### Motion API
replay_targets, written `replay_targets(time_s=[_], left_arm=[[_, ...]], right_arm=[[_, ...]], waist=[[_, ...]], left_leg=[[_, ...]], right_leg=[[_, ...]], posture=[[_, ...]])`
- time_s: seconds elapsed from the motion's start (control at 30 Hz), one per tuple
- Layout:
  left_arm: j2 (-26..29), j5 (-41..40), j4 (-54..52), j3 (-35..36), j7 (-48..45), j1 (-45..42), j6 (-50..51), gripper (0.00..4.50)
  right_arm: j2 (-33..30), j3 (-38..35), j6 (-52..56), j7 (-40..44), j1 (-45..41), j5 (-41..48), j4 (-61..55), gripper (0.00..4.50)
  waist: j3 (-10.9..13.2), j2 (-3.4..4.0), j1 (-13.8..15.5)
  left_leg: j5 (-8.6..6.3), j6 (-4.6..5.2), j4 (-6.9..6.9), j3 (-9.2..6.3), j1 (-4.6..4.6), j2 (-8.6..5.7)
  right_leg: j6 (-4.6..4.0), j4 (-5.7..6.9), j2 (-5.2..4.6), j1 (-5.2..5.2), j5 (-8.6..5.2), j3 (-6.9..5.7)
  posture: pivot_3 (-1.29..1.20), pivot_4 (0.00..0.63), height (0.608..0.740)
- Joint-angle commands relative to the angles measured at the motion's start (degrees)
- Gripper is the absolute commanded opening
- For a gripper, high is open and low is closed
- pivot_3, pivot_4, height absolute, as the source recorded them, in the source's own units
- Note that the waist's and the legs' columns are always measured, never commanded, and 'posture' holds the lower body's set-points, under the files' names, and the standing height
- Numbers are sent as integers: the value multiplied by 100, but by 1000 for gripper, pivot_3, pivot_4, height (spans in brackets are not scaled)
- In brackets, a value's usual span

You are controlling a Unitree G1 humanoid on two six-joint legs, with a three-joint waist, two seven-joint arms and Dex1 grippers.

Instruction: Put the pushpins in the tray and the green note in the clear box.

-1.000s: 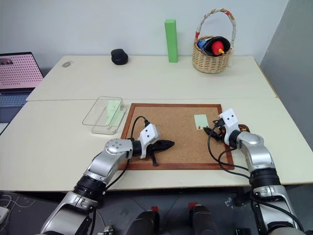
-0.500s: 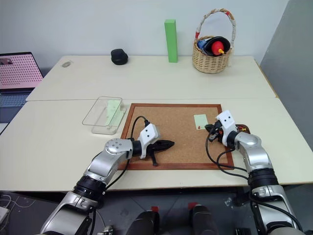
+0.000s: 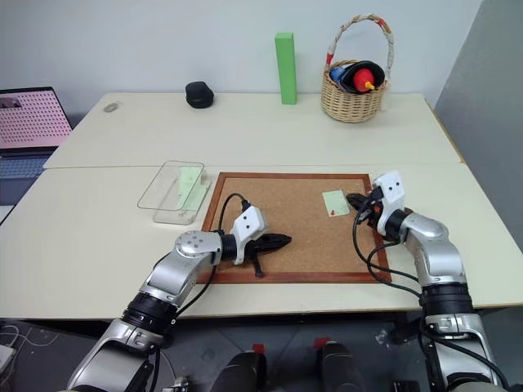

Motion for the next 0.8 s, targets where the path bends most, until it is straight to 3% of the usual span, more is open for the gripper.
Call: replay_targets(time_s=[0.03, 0.17, 0.43, 0.73, 0.77, 0.8], left_arm=[[138, 359, 376, -182, 41, 171, 231, 0], [129, 362, 370, -196, 40, 180, 225, 0], [85, 373, 441, -247, -11, 159, 108, 0], [14, 433, 583, -283, -47, 42, -5, 0], [14, 435, 594, -284, -48, 36, -10, 0], [15, 436, 603, -283, -47, 30, -13, 0]], right_arm=[[-120, -232, 147, -78, 2, 141, -286, 38], [-334, -435, 357, -53, 129, 231, -487, 38], [-1345, -983, 776, 322, 1147, 418, -875, 38], [-1521, -937, 637, 185, 1447, 133, -672, 38], [-1517, -887, 616, 176, 1433, 83, -625, 471], [-1514, -842, 590, 165, 1419, 37, -583, 536]], waist=[[0, 0, 0], [0, 0, 2], [0, -1, 11], [-4, 5, 7], [-4, 5, 11], [-4, 3, 15]], left_leg=[[0, 0, 0, 0, 0, 0], [0, 0, 0, 1, 0, 0], [0, 0, -1, 1, -4, -1], [0, 0, 3, 10, -1, -3], [0, 0, 3, 9, -2, -3], [0, 0, 3, 9, -2, -3]], right_leg=[[0, 0, 0, 0, 0, 0], [0, 0, 0, 0, 0, 1], [-20, -6, -1, 0, -13, 0], [-23, -7, -1, 1, -15, 9], [-23, -7, -1, 1, -15, 8], [-23, -7, -1, 1, -15, 8]], posture=[[0, 150, 740], [0, 150, 740], [0, 150, 740], [0, 150, 740], [0, 150, 740], [0, 150, 740]])
